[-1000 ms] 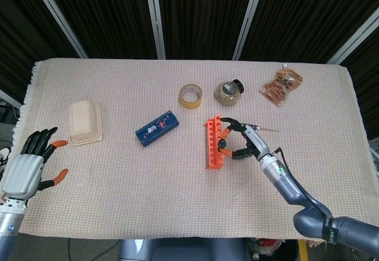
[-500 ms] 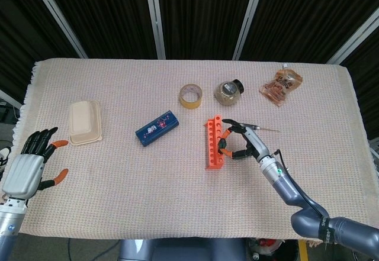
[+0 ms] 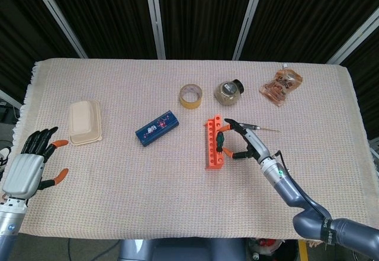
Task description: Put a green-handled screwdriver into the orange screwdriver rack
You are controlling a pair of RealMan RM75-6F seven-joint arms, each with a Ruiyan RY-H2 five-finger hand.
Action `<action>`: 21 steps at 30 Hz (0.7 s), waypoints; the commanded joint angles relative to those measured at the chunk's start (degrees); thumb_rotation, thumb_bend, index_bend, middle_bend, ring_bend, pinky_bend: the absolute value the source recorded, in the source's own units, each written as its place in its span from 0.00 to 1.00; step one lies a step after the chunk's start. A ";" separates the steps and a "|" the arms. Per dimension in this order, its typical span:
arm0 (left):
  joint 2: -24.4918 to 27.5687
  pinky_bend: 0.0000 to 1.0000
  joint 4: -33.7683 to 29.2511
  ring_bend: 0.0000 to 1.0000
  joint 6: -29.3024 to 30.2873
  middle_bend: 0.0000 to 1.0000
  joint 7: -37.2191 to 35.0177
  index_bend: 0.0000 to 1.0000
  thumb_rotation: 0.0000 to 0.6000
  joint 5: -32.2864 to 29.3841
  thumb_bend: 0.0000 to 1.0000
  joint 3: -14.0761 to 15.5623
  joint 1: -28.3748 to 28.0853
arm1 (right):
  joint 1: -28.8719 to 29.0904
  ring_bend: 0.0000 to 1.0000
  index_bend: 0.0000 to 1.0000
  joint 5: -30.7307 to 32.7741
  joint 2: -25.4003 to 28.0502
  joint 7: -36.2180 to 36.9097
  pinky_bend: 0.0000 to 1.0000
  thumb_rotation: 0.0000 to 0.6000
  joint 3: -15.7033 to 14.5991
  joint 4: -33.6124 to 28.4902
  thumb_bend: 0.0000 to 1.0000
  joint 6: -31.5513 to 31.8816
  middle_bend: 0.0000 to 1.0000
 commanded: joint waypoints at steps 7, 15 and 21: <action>0.01 0.00 -0.03 0.00 0.07 0.02 -0.06 0.24 1.00 0.08 0.27 -0.04 -0.04 | -0.71 0.00 0.26 -2.90 1.50 1.66 0.00 1.00 -0.96 -1.24 0.31 1.34 0.02; 0.13 0.00 -0.34 0.00 0.20 0.02 0.18 0.24 1.00 0.19 0.27 -0.15 -0.10 | -1.57 0.00 0.26 -4.25 2.60 2.37 0.00 1.00 -2.05 -1.87 0.31 2.57 0.03; 0.25 0.00 -0.56 0.00 0.59 0.02 0.35 0.24 1.00 0.10 0.27 -0.40 -0.05 | -2.45 0.00 0.23 -5.95 5.03 0.88 0.00 1.00 -2.26 -3.36 0.31 5.31 0.10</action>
